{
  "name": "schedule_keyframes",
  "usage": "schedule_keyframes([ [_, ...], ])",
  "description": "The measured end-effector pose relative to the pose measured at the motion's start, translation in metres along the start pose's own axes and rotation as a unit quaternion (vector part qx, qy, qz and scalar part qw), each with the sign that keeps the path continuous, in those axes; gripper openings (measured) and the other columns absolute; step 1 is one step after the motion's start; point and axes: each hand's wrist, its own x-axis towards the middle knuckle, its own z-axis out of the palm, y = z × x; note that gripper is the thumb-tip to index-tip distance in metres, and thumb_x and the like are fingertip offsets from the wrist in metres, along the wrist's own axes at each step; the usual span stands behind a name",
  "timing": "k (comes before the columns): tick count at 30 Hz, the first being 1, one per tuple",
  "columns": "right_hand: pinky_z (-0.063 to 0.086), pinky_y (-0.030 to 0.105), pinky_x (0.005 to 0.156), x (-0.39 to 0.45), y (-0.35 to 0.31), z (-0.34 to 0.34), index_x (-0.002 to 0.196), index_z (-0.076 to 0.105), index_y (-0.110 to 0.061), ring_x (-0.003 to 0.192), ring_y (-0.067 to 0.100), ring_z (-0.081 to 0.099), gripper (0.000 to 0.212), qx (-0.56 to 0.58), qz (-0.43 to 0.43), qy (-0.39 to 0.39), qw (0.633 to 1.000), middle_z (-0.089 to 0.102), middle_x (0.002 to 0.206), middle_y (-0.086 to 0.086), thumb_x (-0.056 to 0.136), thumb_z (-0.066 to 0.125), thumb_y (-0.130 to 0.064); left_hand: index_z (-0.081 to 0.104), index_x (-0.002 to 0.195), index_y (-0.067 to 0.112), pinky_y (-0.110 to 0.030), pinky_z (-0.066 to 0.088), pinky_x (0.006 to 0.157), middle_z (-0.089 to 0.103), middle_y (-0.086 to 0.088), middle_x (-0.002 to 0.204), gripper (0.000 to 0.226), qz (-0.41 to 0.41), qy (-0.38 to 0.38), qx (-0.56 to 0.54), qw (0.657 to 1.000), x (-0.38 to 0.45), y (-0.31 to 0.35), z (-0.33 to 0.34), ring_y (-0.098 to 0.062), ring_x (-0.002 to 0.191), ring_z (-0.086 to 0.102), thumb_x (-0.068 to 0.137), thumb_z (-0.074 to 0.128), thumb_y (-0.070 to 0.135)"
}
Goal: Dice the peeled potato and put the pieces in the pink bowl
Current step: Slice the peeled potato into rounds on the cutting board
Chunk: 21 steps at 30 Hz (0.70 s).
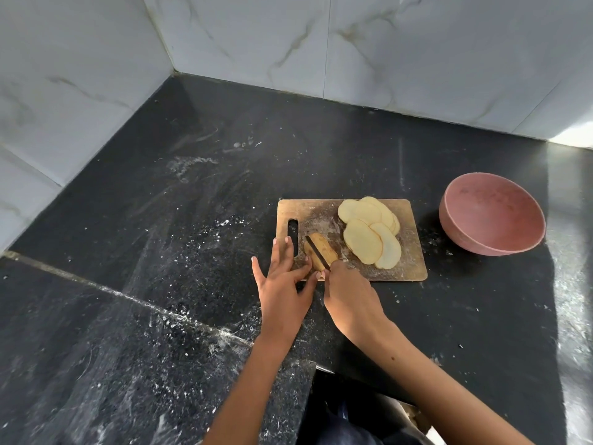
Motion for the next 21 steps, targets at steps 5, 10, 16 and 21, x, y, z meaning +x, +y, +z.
schedule_keyframes([
  [5,0.036,0.032,0.069,0.001,-0.004,0.002,0.115,0.044,-0.007,0.103,0.03,0.058,0.02,-0.001,0.022,-0.007,1.0,0.06,0.111,0.012,0.103,0.036,-0.02,0.075,0.104,0.021,-0.031,-0.019,0.115,0.04,-0.006,0.148,0.036,-0.007,-0.005,-0.008,1.0,0.001,0.002,-0.003,-0.017,0.144,0.018,0.085,0.055,0.044],
  [10,0.036,0.031,0.07,0.004,-0.009,0.007,0.117,0.043,-0.008,0.105,0.028,0.06,0.019,-0.019,0.037,-0.003,0.999,0.061,0.114,0.01,0.103,0.036,-0.018,0.076,0.102,0.023,-0.032,-0.021,0.114,0.038,-0.005,0.149,0.03,-0.011,-0.02,-0.009,1.0,0.002,0.004,-0.005,-0.017,0.145,0.015,0.087,0.058,0.042],
  [16,0.036,0.034,0.067,0.011,-0.011,0.016,0.116,0.042,-0.009,0.099,0.03,0.062,0.022,0.001,0.047,0.001,0.999,0.063,0.11,0.011,0.104,0.027,-0.019,0.075,0.101,0.029,-0.034,-0.024,0.112,0.029,-0.002,0.154,0.017,-0.015,-0.038,0.01,0.999,0.005,0.009,-0.012,-0.009,0.144,0.001,0.09,0.065,0.036],
  [21,0.036,0.036,0.072,0.002,-0.008,0.011,0.121,0.04,-0.008,0.104,0.031,0.059,0.025,-0.013,0.044,-0.015,0.999,0.061,0.114,0.013,0.103,0.025,-0.014,0.073,0.104,0.033,-0.039,-0.023,0.112,0.012,0.002,0.158,0.017,-0.041,-0.082,0.041,0.995,0.011,0.015,-0.019,-0.006,0.142,-0.012,0.092,0.062,0.036],
])
